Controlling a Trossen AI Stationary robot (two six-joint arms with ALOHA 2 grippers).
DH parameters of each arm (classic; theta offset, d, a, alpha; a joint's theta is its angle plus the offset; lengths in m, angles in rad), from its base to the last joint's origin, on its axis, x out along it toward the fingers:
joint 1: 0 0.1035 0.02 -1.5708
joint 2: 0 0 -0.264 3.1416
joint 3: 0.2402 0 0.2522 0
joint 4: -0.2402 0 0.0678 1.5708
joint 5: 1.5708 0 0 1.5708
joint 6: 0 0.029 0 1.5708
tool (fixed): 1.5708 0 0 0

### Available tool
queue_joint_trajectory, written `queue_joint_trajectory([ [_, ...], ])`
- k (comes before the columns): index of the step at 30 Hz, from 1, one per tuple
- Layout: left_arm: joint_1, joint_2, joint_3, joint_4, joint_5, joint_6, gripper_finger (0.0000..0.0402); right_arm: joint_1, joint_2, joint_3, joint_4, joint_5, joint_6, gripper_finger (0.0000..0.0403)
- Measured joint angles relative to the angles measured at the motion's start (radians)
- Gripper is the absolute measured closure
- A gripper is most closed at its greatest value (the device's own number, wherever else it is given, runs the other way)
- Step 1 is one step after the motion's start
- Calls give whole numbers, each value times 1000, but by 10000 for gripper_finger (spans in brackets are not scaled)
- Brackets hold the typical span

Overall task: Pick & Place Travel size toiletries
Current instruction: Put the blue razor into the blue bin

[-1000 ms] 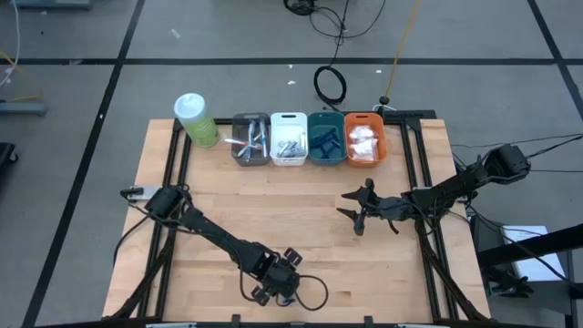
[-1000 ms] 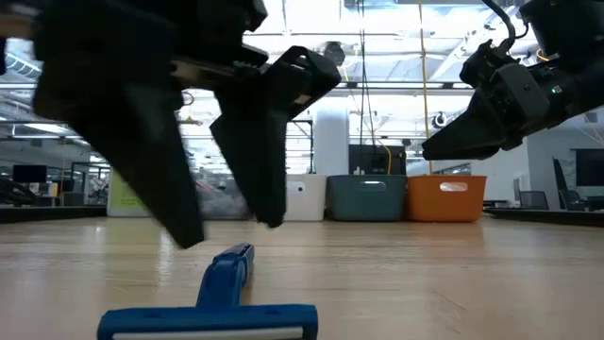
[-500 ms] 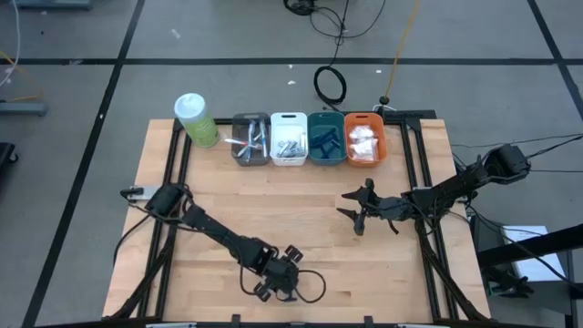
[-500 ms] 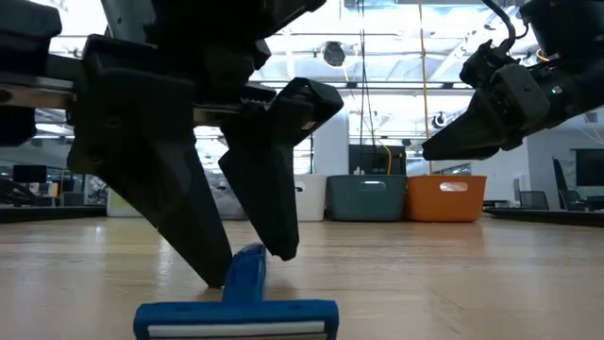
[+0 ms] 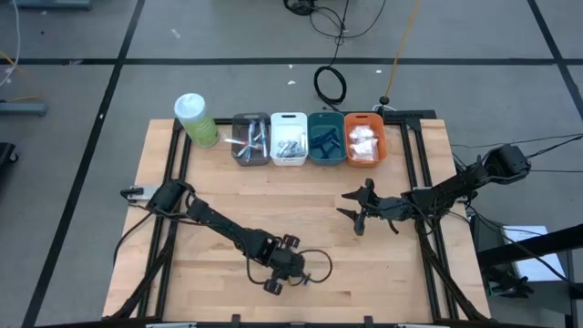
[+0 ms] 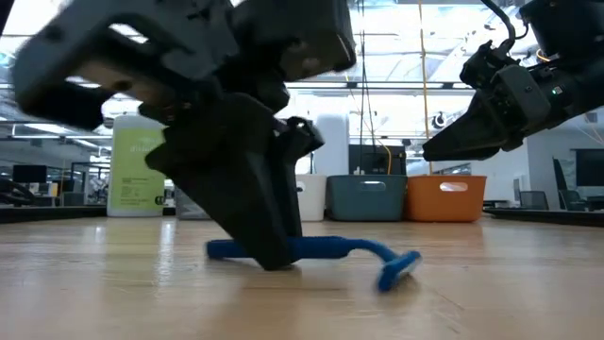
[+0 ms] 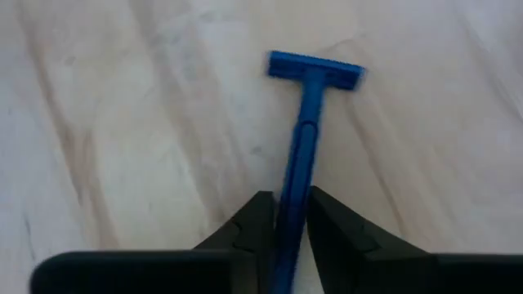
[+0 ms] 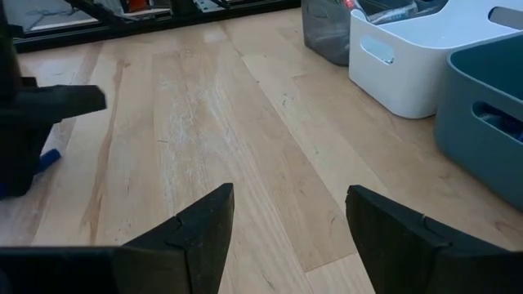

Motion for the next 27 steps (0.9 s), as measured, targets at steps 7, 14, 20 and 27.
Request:
queue_joint_trajectory([
  [7,63,0,1,-53,-4,-332,371,0,0,0,0,0,0,179],
  [14,121,-1,2,-84,-35,-650,382,0,0,0,0,0,3,179],
  [20,126,-6,-1,-56,-122,-540,383,0,0,0,-12,0,4,179],
  [27,122,-136,-21,-22,-218,-369,388,0,0,0,-26,0,11,179],
])
